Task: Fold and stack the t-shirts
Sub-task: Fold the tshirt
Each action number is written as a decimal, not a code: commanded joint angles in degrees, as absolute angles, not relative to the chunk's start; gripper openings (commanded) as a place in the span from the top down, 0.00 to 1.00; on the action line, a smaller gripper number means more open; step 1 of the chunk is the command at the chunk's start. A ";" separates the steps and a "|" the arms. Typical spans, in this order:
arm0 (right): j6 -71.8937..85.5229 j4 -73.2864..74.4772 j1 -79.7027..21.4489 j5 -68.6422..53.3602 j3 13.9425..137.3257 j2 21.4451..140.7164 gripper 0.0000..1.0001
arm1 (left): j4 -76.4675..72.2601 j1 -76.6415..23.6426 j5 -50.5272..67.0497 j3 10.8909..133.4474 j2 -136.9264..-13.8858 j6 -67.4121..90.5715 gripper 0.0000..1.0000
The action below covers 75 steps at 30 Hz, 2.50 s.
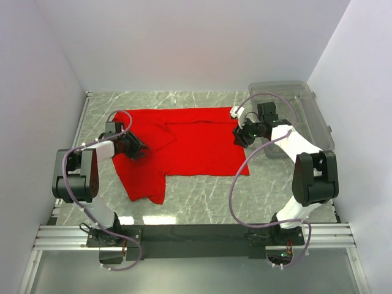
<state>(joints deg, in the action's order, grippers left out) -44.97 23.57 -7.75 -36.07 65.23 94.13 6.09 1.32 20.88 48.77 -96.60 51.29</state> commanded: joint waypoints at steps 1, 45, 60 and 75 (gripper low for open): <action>-44.56 22.15 -8.09 -36.91 64.86 91.58 0.45 | 8.17 0.62 19.34 50.62 -96.33 49.05 0.52; -44.21 21.53 -8.09 -37.09 63.98 90.70 0.45 | 13.97 0.44 18.20 53.00 -96.86 41.84 0.99; -44.03 21.45 -8.17 -37.18 63.90 90.62 0.45 | 15.82 1.76 20.38 52.12 -93.60 40.52 0.99; -43.77 21.27 -8.09 -37.27 64.07 90.70 0.45 | 18.28 4.39 23.03 51.16 -93.78 37.00 0.99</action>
<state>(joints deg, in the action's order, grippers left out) -44.36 23.11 -7.77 -36.14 64.16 93.10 17.23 3.64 21.28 51.70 -95.50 39.11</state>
